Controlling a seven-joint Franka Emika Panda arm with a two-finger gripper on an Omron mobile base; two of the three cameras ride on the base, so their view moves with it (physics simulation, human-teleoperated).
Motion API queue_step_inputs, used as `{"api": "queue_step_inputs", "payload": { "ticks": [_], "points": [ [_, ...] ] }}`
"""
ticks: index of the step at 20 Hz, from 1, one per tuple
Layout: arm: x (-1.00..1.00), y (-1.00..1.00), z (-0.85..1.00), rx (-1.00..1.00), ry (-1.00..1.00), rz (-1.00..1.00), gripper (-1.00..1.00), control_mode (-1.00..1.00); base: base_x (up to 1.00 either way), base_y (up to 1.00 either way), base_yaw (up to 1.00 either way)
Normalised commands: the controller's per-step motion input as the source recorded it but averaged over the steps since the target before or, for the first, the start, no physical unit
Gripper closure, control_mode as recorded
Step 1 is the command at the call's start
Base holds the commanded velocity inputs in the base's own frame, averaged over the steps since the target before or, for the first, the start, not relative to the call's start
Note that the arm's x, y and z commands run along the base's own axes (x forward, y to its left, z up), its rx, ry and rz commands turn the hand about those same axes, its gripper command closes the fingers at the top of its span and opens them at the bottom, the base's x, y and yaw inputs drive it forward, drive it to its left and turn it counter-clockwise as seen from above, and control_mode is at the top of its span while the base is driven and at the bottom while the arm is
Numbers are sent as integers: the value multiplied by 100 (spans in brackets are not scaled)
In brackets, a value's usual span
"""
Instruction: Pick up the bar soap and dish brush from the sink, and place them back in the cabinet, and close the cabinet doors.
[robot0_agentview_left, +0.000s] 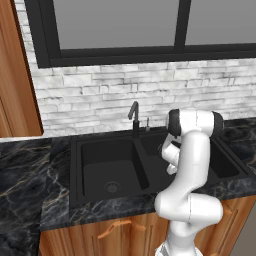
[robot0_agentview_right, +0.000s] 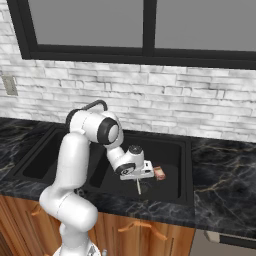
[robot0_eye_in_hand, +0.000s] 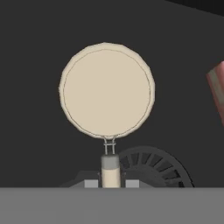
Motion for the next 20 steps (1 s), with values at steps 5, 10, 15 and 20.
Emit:
{"api": "queue_step_inputs", "payload": {
  "ticks": [5, 10, 15, 20],
  "points": [
    [-1, 0, 38, 0, 0, 0, 100, -100, 0, 0, 0],
    [-3, 0, 30, 0, 0, 0, 100, -100, 0, 0, 0],
    [-5, 0, 35, 0, 0, -1, 100, -100, 0, 0, 0],
    [-11, 0, 37, 0, 3, -3, 100, -100, 0, 0, 0]
  ]
}}
